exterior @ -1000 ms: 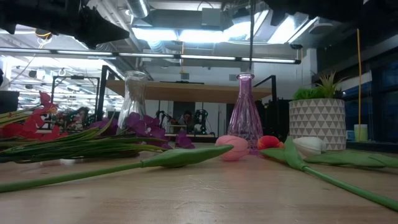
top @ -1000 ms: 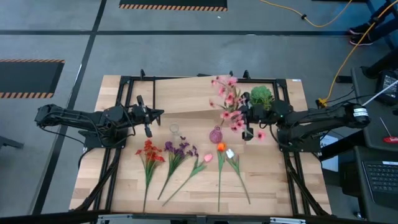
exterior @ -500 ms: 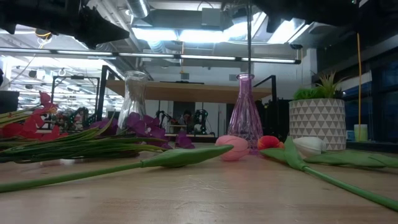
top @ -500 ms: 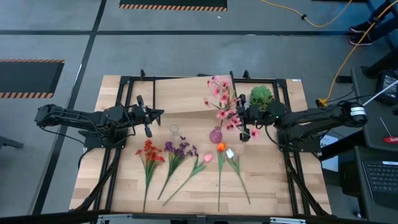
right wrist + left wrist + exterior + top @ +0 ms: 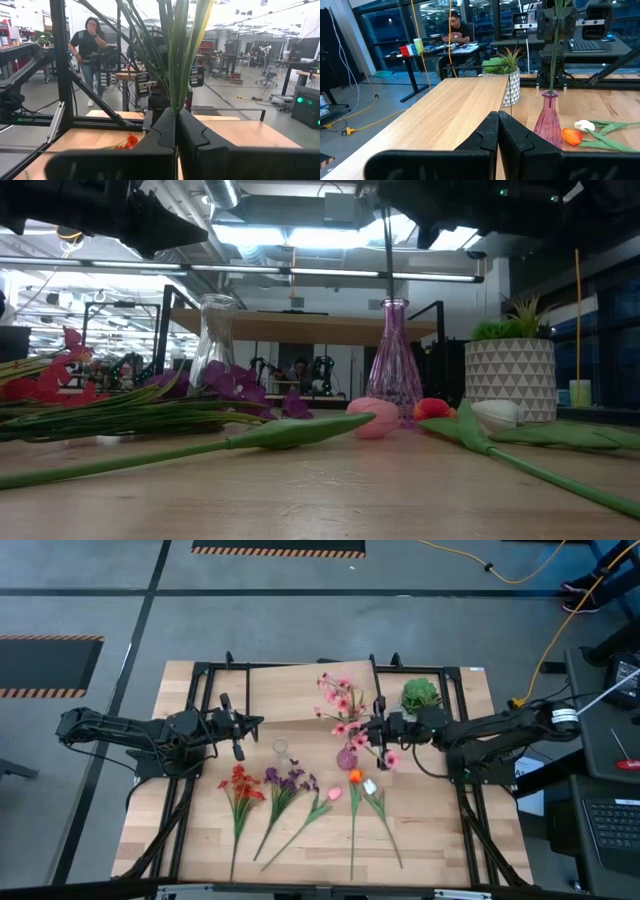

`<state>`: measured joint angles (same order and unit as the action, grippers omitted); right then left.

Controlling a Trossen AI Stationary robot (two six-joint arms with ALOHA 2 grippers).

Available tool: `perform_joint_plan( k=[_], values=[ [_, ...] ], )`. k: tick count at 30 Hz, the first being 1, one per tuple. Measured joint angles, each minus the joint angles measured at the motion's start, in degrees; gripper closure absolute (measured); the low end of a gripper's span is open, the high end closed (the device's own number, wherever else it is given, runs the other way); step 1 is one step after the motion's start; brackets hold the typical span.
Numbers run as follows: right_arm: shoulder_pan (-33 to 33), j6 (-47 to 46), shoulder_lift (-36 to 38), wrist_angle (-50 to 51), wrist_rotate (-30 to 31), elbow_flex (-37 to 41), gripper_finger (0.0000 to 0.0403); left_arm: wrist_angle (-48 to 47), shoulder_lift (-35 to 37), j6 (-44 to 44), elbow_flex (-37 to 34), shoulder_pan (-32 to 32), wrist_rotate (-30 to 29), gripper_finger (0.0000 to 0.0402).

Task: Pick and place flowers into a vace then onto a shelf
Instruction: Put the pink flowers into the pink vase

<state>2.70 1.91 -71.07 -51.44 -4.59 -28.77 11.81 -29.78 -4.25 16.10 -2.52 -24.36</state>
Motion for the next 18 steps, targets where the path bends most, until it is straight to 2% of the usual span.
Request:
perform_joint_plan(
  k=[9, 13, 18],
  values=[
    [-0.3, -0.2, -1.0, 1.6, 1.4, 0.0, 0.0403, 0.0, 0.0, 0.0, 0.0, 0.0, 0.0, 0.0398],
    [-2.2, -0.1, -0.9, 3.5, 6.7, 0.1, 0.0403, 0.0, 0.0, 0.0, 0.0, 0.0, 0.0, 0.0398],
    [-4.9, 1.2, -1.2, 4.0, 10.1, 0.1, 0.0403, 0.0, 0.0, 0.0, 0.0, 0.0, 0.0, 0.0398]
  ],
)
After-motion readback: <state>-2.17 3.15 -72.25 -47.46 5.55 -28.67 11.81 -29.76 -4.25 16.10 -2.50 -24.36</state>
